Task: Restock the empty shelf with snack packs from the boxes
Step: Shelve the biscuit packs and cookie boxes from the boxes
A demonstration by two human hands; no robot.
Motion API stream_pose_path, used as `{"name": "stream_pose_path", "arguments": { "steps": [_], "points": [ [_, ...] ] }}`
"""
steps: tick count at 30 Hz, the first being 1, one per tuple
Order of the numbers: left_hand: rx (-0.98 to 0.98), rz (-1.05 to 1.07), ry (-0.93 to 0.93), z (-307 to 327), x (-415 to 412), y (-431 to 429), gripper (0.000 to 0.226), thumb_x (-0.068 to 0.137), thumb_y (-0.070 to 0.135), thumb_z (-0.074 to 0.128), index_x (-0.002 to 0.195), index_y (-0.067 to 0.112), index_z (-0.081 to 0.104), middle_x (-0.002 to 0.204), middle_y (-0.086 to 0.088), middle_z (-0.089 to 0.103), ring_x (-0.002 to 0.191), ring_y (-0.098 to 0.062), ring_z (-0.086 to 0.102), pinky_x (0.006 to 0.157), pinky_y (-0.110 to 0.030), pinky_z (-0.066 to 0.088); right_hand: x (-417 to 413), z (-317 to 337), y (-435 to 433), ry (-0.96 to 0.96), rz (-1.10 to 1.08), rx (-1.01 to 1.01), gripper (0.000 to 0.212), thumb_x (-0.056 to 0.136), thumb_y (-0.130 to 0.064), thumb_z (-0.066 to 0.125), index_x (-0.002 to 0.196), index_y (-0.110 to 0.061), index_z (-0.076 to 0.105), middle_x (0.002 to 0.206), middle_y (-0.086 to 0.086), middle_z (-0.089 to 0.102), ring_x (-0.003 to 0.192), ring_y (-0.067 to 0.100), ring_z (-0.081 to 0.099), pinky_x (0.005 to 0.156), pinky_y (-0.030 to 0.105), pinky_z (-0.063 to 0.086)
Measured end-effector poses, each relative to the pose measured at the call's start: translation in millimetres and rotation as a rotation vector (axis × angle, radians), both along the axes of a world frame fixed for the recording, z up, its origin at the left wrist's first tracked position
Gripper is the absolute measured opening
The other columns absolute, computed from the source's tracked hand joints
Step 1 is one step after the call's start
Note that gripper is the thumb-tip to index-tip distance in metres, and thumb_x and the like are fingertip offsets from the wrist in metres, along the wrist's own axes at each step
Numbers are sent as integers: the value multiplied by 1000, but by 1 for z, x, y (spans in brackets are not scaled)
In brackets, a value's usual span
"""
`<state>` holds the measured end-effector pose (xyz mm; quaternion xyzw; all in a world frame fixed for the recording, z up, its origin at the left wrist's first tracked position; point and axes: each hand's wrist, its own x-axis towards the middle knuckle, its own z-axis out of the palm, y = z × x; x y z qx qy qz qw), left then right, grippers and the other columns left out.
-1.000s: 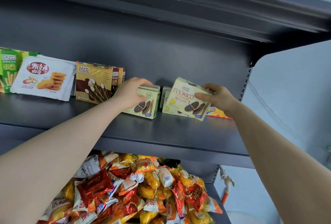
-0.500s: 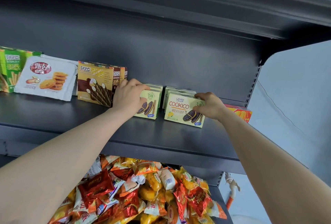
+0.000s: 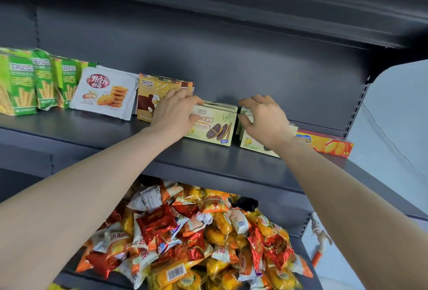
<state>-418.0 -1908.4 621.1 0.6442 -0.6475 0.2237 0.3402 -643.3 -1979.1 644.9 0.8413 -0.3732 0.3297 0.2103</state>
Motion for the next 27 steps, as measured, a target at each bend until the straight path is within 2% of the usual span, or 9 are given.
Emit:
{"name": "stream_pose_path", "arguments": {
  "steps": [6,9,13,17,20,27],
  "points": [
    [-23,40,-23,-12,73,69,29,92,32,65,121,28,65,130,-1,58,120,-27,46,94,-40,40,85,-18,54,49,140,-36,30,92,-28,62,120,-17,67,109,5,68,103,31,57,78,37,48],
    [-25,86,-20,-25,121,111,28,92,35,64,118,26,66,126,-2,60,118,-29,48,90,-40,41,139,-32,85,59,227,-29,29,90,-26,65,116,-15,68,103,8,69,97,34,60,75,40,52],
    [4,151,-37,-49,190,170,29,93,36,63,120,26,65,127,-2,59,120,-28,48,90,-39,42,219,-58,129,58,326,-21,32,88,-24,63,118,-12,69,107,12,70,102,36,62,78,42,55],
    [11,217,-46,-77,263,237,27,92,34,65,117,24,66,116,-2,61,111,-29,52,81,-40,46,307,-85,179,48,437,5,35,89,-30,58,116,-11,69,101,12,69,96,37,62,71,47,56],
    [26,292,-50,-97,316,290,26,89,30,70,113,21,69,111,-5,63,105,-32,55,80,-46,50,372,-106,217,42,545,28,31,89,-29,58,113,-13,70,98,11,69,93,37,62,70,44,55],
    [130,530,2,-144,425,413,26,86,31,71,111,22,68,109,-3,63,101,-32,56,82,-46,51,519,-158,301,97,782,61,25,87,-22,65,109,-12,70,89,9,66,85,34,60,64,40,54]
  ]
}}
